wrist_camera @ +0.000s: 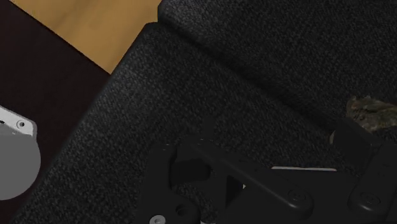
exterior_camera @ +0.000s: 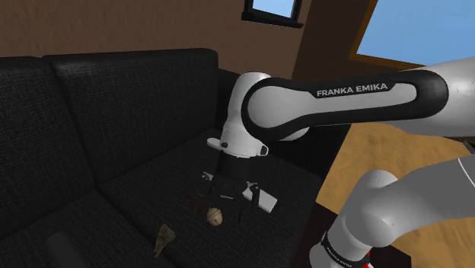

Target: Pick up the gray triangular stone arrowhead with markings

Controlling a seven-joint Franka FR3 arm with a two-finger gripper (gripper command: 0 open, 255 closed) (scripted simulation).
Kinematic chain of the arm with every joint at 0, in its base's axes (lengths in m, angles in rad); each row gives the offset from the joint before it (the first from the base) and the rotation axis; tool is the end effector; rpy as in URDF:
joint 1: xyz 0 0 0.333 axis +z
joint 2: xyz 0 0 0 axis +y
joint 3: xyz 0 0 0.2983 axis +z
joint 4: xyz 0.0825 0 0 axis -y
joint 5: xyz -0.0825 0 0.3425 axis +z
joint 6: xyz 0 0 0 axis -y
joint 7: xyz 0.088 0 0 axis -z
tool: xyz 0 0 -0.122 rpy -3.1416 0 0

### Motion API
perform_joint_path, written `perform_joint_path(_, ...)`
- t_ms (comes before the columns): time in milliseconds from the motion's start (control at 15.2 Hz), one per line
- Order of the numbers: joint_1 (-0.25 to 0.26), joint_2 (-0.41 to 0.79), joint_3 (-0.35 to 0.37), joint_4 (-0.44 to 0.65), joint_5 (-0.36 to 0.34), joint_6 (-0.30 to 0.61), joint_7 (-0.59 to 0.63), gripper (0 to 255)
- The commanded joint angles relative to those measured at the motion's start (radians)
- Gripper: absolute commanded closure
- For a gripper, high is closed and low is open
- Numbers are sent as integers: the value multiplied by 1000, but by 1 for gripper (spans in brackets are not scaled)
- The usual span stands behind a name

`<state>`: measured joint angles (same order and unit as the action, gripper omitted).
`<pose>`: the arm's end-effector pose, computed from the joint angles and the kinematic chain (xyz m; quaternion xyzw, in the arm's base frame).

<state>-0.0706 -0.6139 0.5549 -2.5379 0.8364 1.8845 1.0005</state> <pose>0.2825 0.2289 0.4339 -0.8710 0.4310 0.1726 0.1605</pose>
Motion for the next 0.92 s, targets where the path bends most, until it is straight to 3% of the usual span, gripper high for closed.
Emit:
perform_joint_path(0,-12,50,52,26,53,77,77,0)
perform_joint_path(264,-54,169,147,93,117,231,208,0)
perform_joint_path(528,-106,307,242,172,137,399,343,0)
perform_joint_path(858,-111,367,272,159,150,479,331,0)
